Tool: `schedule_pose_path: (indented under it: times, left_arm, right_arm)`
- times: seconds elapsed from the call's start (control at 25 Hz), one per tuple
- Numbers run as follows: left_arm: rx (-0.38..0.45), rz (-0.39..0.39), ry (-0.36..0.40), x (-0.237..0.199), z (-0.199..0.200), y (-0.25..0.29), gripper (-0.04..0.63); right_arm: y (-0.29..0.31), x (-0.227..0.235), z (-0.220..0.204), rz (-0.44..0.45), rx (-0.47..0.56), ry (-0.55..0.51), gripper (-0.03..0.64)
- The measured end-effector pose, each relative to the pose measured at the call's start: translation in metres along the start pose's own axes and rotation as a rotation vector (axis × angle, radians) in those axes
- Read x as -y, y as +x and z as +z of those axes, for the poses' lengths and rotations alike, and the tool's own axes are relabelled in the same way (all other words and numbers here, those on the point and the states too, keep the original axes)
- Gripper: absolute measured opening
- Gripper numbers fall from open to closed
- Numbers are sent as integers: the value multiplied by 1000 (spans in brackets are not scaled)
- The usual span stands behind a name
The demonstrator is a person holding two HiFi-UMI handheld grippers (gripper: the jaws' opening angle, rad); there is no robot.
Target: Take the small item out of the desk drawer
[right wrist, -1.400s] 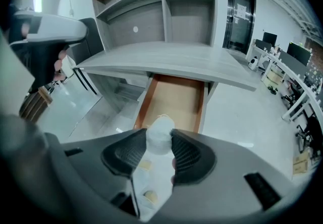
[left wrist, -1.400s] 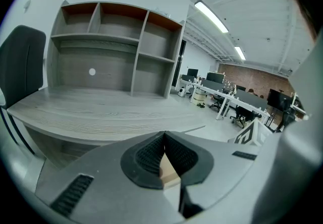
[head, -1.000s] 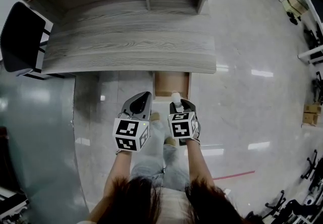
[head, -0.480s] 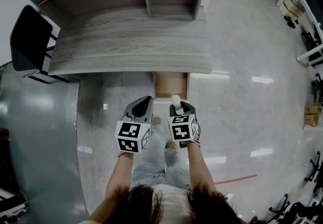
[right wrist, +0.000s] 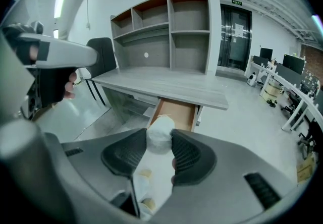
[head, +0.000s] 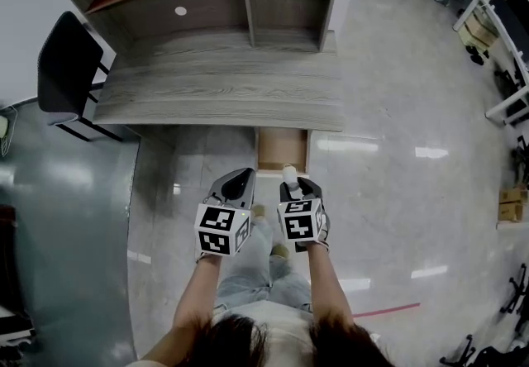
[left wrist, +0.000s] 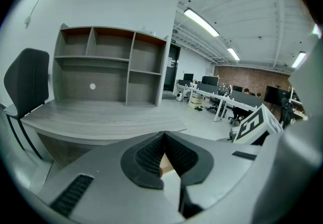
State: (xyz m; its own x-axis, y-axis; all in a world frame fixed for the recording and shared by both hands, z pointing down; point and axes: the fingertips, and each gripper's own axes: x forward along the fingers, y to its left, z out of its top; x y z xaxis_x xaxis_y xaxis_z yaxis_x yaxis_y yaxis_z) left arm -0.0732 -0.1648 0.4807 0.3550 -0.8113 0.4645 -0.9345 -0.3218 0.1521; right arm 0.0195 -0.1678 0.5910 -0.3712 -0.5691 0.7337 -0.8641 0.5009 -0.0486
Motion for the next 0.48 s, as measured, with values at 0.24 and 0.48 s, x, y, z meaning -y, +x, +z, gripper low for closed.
schedule_pose_path:
  times: [0.24,0.48]
  left_arm:
    - [16,8,8,12,4,-17,16]
    - [39,10,26,25,11,-32,16]
  right_arm:
    - [-22,-7,4,9,36,-26,170]
    - [-43,-13,8,18,74,-60,170]
